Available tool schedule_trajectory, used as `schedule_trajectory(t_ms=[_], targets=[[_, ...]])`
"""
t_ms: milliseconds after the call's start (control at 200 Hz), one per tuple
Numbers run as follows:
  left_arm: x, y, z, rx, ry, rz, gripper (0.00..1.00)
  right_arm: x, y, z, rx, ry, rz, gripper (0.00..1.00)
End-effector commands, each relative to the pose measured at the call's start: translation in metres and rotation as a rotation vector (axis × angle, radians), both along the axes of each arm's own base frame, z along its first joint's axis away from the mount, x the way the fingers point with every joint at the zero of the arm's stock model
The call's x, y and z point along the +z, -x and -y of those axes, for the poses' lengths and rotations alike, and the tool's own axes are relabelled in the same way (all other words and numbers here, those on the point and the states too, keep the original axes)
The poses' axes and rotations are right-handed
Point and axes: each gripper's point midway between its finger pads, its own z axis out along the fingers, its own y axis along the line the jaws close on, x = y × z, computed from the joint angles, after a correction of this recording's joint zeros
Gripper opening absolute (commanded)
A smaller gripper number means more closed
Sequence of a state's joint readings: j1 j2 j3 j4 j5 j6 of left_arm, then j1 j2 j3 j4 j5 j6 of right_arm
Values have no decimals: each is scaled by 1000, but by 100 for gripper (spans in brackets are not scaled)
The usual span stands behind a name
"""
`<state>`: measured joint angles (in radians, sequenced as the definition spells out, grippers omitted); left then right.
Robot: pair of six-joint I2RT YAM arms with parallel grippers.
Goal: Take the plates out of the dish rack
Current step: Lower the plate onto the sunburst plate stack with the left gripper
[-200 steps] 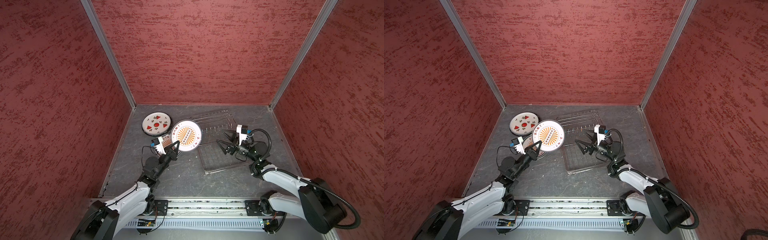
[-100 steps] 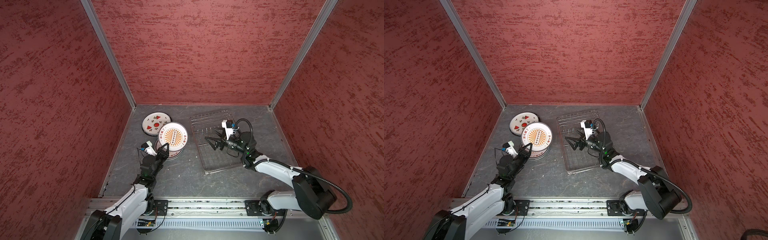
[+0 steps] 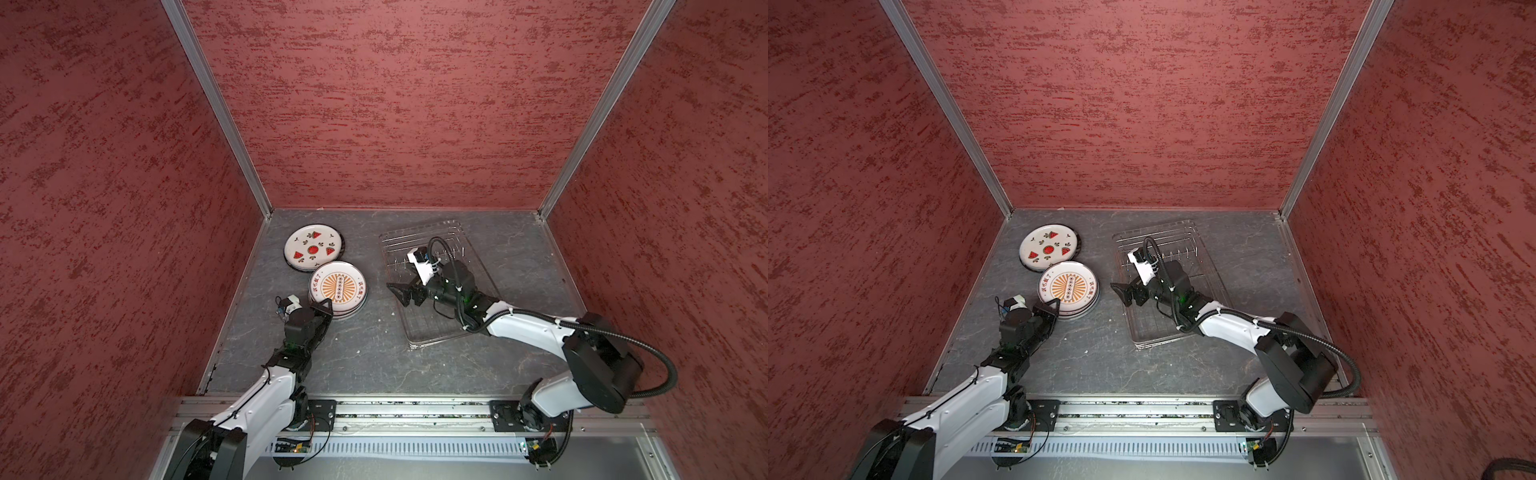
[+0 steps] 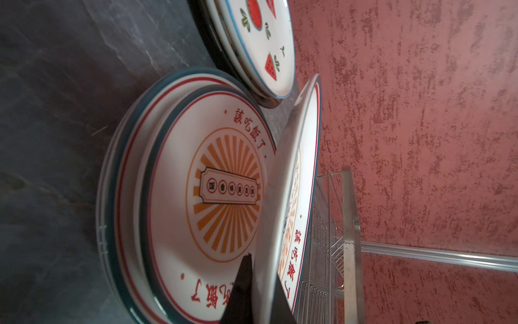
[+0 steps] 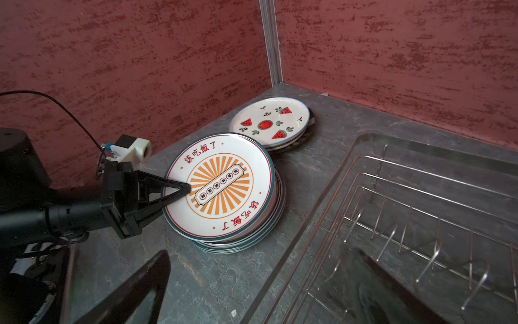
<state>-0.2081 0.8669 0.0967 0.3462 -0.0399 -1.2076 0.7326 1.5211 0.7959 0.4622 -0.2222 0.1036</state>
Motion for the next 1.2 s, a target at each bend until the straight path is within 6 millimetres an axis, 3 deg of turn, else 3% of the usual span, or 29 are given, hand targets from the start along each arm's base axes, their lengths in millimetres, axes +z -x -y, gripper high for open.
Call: schedule_trajectory(t_ms=[0,426,641,807,1052,1112,1192], targets=[[11,-7,-4,48,39,-4,0,1,-12,3,-62,60,43,99],[1,-16,-2,43,49,-53,0,-1,-11,1,-71,75,54,99],[-6,-23,0,32,51,-80,7,-1,-10,1,-76,78,60,99],[-9,-27,0,28,37,-101,19,-2,-10,1,-76,80,60,99],[-8,-25,-4,42,12,-106,26,-3,-11,1,-81,85,61,99],[-7,-23,-5,53,4,-108,32,-2,-11,0,-80,84,62,99],[-5,-21,-8,62,-31,-106,48,-2,-11,-1,-78,83,62,99]])
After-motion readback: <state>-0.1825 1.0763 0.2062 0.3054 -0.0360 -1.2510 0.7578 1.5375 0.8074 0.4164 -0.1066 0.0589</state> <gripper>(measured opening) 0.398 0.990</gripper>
